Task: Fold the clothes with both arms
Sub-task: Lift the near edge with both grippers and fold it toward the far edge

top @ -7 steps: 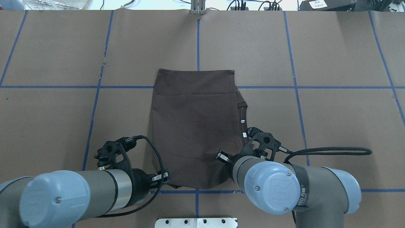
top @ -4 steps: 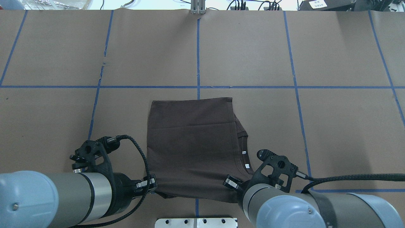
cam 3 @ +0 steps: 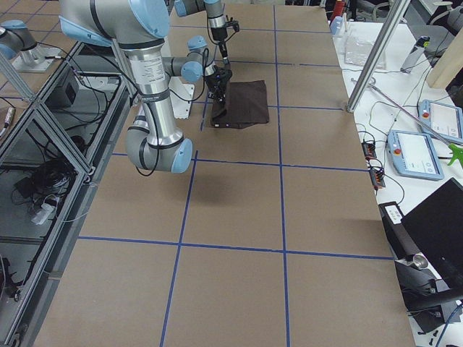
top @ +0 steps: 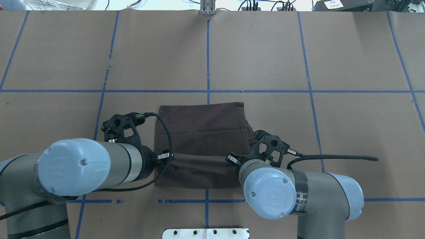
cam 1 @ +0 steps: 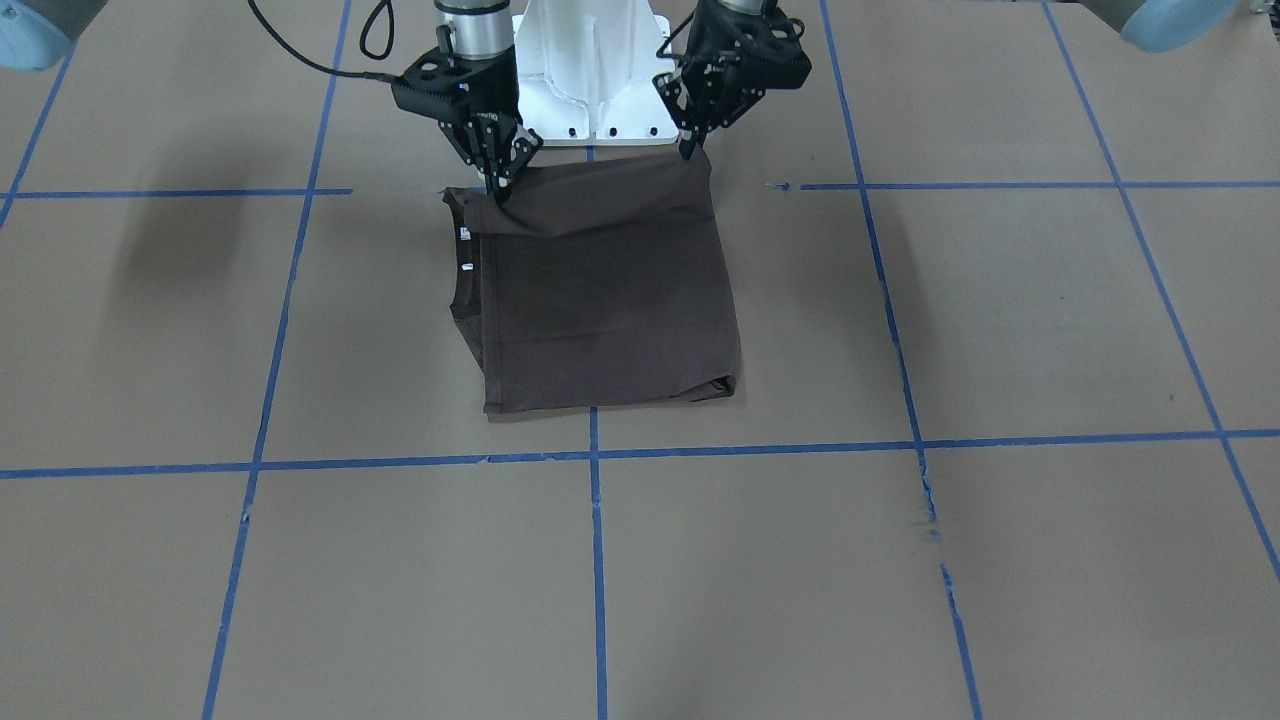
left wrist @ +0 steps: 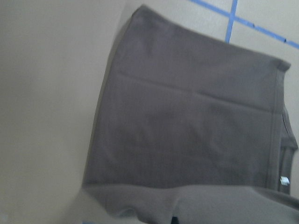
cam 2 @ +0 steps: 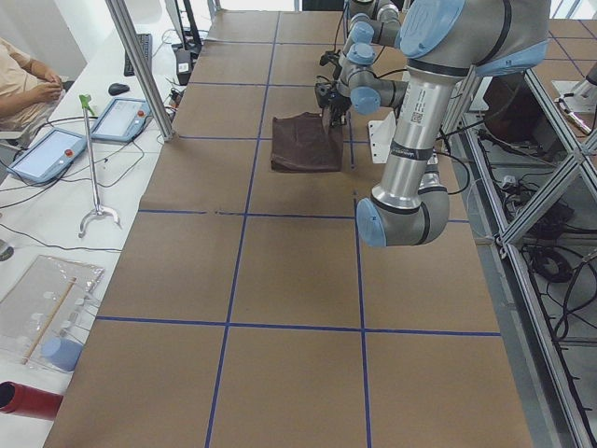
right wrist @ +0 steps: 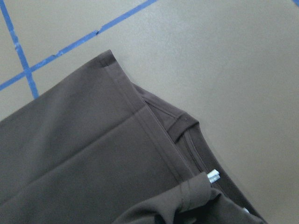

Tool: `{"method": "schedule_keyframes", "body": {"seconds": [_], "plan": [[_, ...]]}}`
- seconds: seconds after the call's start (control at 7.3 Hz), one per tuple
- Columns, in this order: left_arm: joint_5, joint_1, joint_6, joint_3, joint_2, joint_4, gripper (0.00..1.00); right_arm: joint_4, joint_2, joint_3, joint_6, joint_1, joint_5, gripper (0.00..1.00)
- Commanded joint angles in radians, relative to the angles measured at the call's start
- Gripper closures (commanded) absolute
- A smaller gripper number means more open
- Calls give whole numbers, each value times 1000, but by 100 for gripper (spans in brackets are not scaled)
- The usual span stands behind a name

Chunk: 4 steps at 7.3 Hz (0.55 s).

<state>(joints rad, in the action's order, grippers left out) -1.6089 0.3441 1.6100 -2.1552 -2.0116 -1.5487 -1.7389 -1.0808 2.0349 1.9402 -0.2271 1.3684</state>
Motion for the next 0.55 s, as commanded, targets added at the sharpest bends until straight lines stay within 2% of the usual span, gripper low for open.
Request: {"method": "schedule_keyframes", "body": {"seconds": [0.0,0.14,0.41], "plan": [[-5,76,-54,156,-15,-138,100,18,85,-140,-45,-76,11,100],[-5,105,-73,225,-32,-180,100,41,135,-218,-52,-102,18,100],[-5,151,-114,322,-53,-232,100,238,153,-376,-93,-142,29,100]]}}
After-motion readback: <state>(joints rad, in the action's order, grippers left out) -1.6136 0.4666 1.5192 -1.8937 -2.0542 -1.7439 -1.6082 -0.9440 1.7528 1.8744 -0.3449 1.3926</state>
